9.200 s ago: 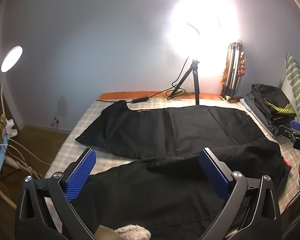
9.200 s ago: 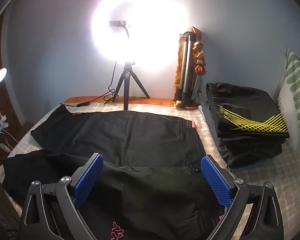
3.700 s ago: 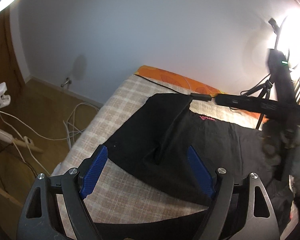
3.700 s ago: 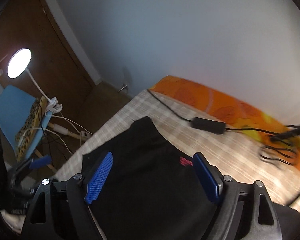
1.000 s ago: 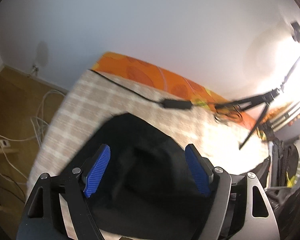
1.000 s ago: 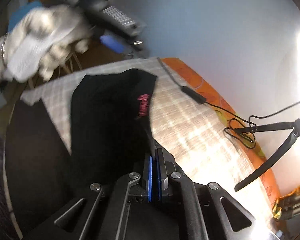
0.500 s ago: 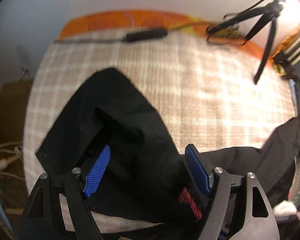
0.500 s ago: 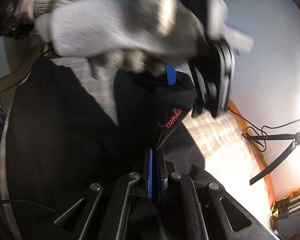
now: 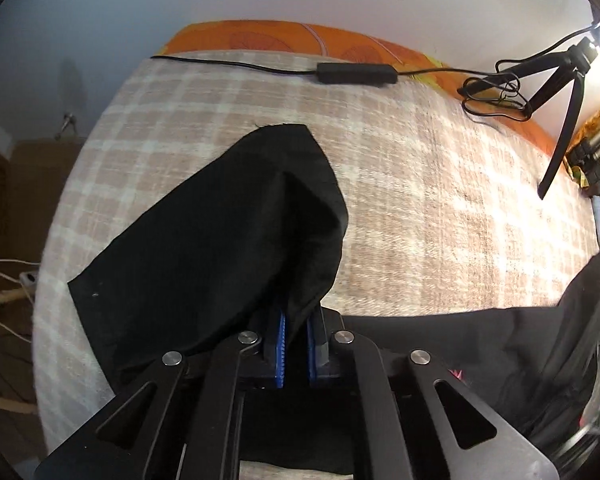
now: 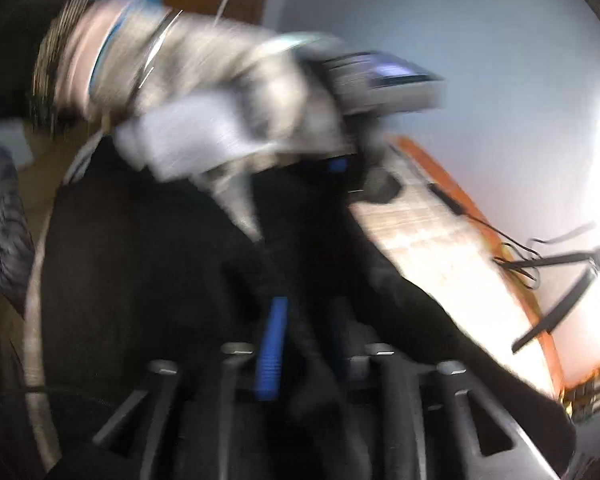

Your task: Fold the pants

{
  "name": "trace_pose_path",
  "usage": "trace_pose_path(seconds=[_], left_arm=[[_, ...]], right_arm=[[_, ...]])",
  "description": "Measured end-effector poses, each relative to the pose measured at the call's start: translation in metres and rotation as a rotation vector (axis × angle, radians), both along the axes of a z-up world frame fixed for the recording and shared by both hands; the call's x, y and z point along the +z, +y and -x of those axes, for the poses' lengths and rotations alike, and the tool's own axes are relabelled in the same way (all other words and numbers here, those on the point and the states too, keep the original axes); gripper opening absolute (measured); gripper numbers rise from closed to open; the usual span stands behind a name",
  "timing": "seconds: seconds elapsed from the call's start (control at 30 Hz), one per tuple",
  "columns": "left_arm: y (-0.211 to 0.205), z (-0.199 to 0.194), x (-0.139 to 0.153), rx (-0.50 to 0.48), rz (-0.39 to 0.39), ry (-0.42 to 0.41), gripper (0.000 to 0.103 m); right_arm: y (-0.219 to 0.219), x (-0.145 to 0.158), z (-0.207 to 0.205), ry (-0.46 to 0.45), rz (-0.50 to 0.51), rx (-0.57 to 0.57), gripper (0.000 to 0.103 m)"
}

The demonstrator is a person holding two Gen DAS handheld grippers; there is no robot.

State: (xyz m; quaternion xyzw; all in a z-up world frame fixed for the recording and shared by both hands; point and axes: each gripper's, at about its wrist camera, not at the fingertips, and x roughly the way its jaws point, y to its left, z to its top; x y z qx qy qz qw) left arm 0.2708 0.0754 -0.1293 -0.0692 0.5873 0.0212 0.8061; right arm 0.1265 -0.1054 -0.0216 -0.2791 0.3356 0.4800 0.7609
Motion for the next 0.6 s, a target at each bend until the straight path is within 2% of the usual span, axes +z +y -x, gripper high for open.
trace_pose_path(seconds=[0.03,0.1,0.17,0.23,0.3,0.47,0.5,0.57,0.6], left_arm=[[0.002,0.003,0.0,-0.005,0.003,-0.012,0.005],[0.005,0.008,-0.001,0.004,0.018,-0.03,0.005],[0.009,0.014,-0.001,0.015,0.036,-0.047,0.005],[0.012,0.019,0.001,0.016,0.035,-0.059,0.005],[0.012,0.024,0.001,0.016,0.03,-0.074,0.004],[0.008,0.028,0.007,0.023,0.033,-0.096,0.004],[0.008,0.031,0.009,0.023,0.035,-0.099,0.004],[0.01,0.031,0.01,0.028,0.042,-0.107,0.004],[0.011,0.032,0.012,0.033,0.044,-0.114,0.004]], right_arm=[[-0.01,0.007,-0.01,0.002,-0.01,-0.014,0.047],[-0.029,0.015,-0.036,0.011,0.01,-0.023,0.061],[-0.046,0.019,-0.06,-0.041,0.075,-0.039,0.069],[-0.053,0.017,-0.075,-0.111,0.168,-0.019,0.085],[-0.059,0.005,-0.092,-0.153,0.246,0.015,0.085],[-0.053,-0.026,-0.135,-0.09,0.353,0.044,0.085],[-0.053,-0.033,-0.141,-0.079,0.364,0.045,0.083],[-0.05,-0.043,-0.146,-0.024,0.374,0.043,0.064],[-0.051,-0.049,-0.146,0.0,0.385,0.035,0.036]])
